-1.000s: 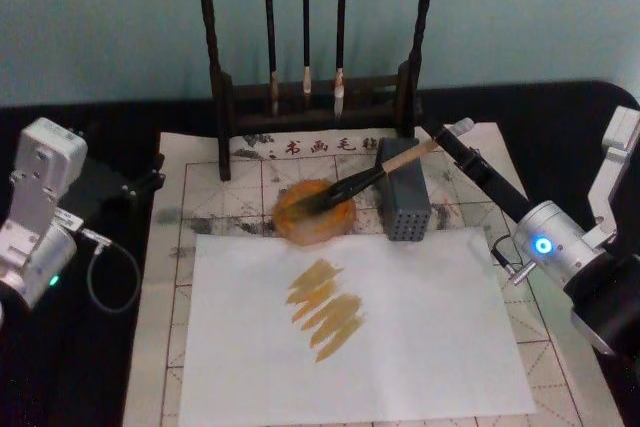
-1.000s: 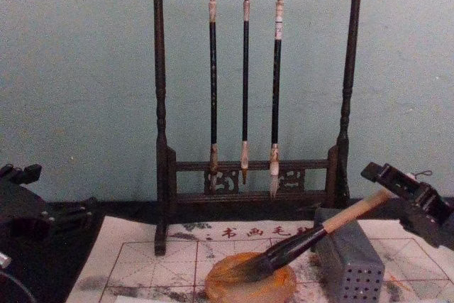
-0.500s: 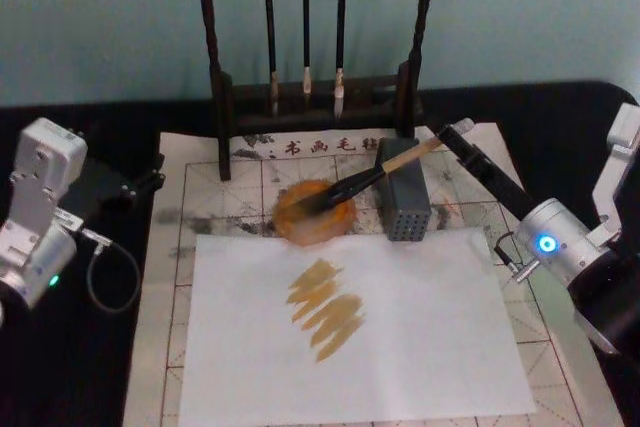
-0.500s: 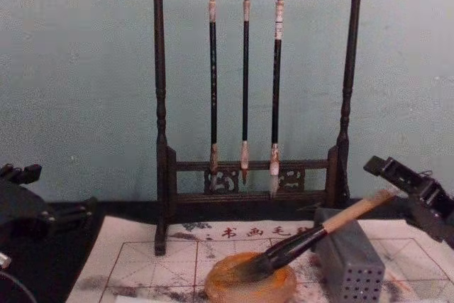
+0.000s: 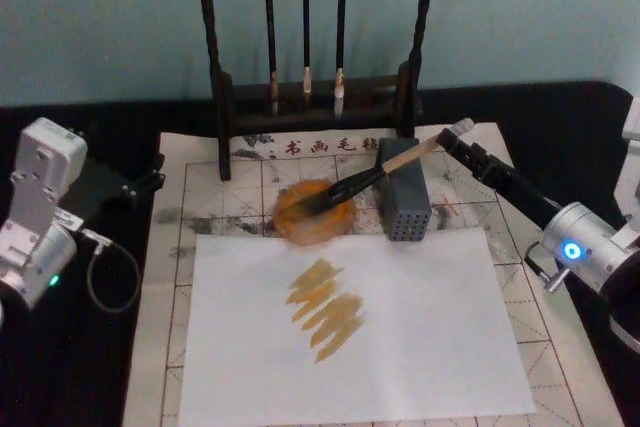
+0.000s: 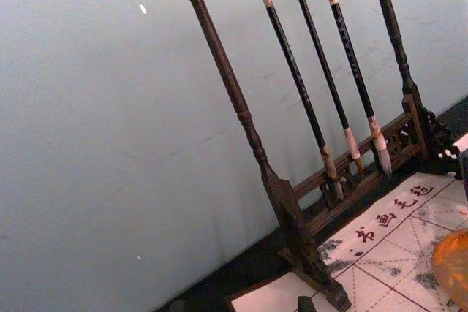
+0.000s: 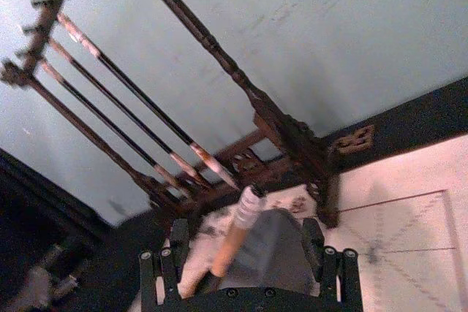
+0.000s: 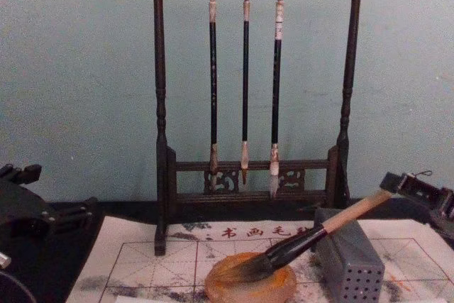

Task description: Pick up the brush from the inkstone, write on the paper, then place the brush back to its original position.

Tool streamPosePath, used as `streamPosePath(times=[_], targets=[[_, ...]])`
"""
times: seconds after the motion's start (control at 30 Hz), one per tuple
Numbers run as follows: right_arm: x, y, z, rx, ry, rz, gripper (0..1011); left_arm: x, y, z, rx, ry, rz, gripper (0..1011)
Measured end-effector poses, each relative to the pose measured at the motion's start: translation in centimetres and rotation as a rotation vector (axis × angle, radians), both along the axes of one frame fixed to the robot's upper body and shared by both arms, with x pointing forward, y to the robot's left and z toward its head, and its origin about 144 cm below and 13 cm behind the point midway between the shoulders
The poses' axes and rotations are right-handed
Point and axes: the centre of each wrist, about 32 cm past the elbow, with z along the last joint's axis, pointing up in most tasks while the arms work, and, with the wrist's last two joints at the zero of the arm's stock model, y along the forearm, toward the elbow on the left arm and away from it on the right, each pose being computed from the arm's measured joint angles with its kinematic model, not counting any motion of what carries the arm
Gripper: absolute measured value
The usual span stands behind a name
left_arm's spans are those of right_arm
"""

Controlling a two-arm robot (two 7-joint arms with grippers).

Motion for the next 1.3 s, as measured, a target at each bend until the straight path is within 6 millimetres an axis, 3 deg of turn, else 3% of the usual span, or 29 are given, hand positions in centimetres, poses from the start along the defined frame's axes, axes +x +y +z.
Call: streamPosePath(times=[0.5,1.3], targets=[[-1.3,-0.7,1.6,-0.499,-0.111,0.002,1000,0.0,0.0,0.0,0.0,0.0,0.0,1001],[-0.5,1.6,-1.3,-0.564,-0.151,-0.208,1000,0.0,0.0,0.0,0.0,0.0,0.0,1001]])
